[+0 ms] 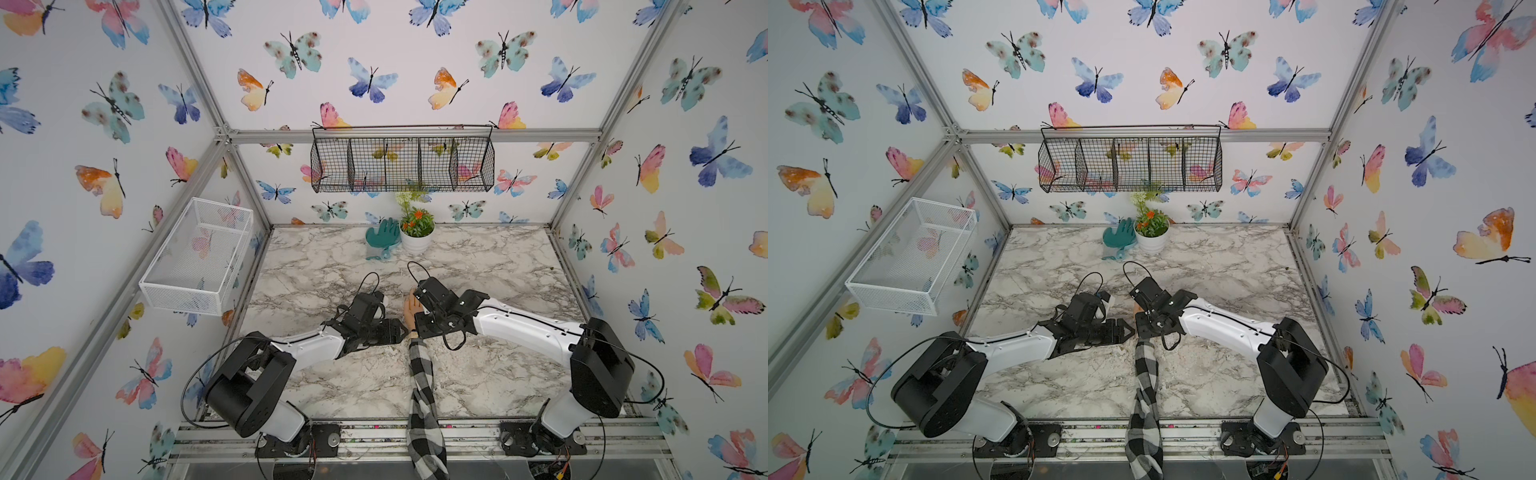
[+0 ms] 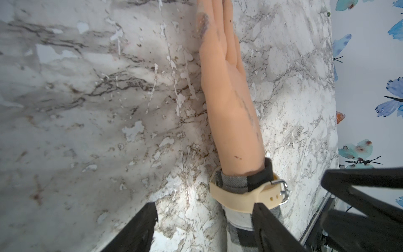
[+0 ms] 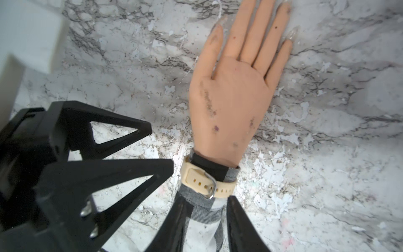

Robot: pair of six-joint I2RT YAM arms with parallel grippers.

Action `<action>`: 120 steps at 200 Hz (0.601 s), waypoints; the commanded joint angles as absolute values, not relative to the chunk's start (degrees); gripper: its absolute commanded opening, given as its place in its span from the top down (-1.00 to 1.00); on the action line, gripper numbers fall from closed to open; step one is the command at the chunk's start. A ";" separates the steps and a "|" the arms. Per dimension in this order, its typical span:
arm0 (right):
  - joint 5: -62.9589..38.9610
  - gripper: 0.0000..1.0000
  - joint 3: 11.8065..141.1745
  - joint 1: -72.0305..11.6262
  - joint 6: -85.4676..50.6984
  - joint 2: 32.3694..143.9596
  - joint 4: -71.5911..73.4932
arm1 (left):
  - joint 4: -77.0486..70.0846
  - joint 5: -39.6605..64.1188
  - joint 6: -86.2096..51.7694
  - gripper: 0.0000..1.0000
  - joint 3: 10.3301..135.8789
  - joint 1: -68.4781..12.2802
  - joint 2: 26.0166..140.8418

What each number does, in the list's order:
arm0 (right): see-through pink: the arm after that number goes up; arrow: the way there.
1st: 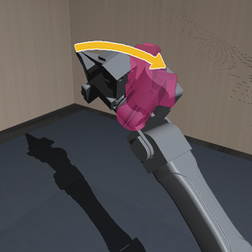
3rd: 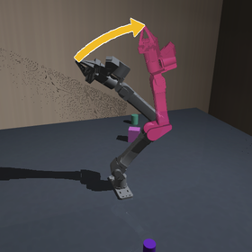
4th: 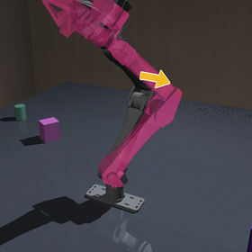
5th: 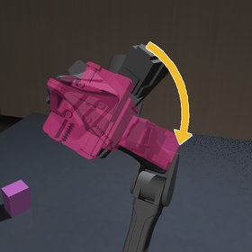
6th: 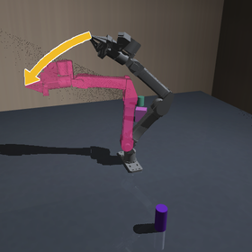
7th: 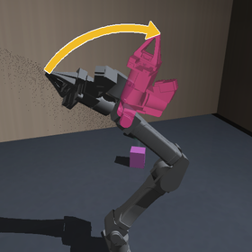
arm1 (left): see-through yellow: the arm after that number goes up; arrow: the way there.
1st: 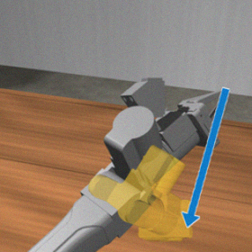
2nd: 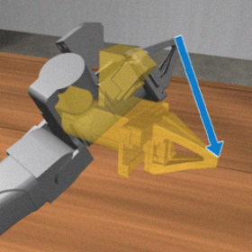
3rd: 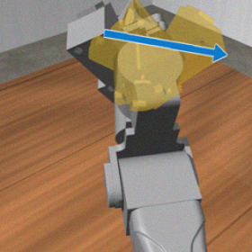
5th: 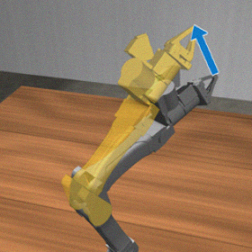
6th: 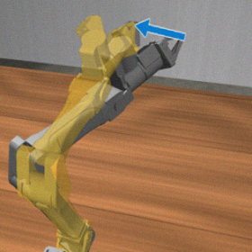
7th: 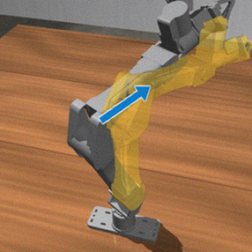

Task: Take off the watch
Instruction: Untie the watch from the hand.

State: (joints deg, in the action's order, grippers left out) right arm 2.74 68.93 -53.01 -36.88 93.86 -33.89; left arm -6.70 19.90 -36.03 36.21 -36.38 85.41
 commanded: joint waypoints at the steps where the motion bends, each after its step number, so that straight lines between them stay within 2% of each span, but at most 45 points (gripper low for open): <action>1: 4.45 0.44 70.49 -53.70 -39.54 95.04 -35.70 | -7.62 20.99 -35.36 -0.43 35.16 -36.21 86.07; 78: 2.02 0.55 69.31 -53.70 -39.02 97.90 -33.75 | -8.08 20.95 -35.42 -0.43 34.82 -36.22 86.40; 120: 2.63 0.44 68.82 -53.75 -38.85 99.43 -33.74 | -8.70 21.51 -35.42 -0.42 34.89 -36.21 86.75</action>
State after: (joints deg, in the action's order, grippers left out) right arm 2.57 69.80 -53.67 -38.57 97.76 -33.78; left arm -7.70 20.18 -36.03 34.98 -36.38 85.93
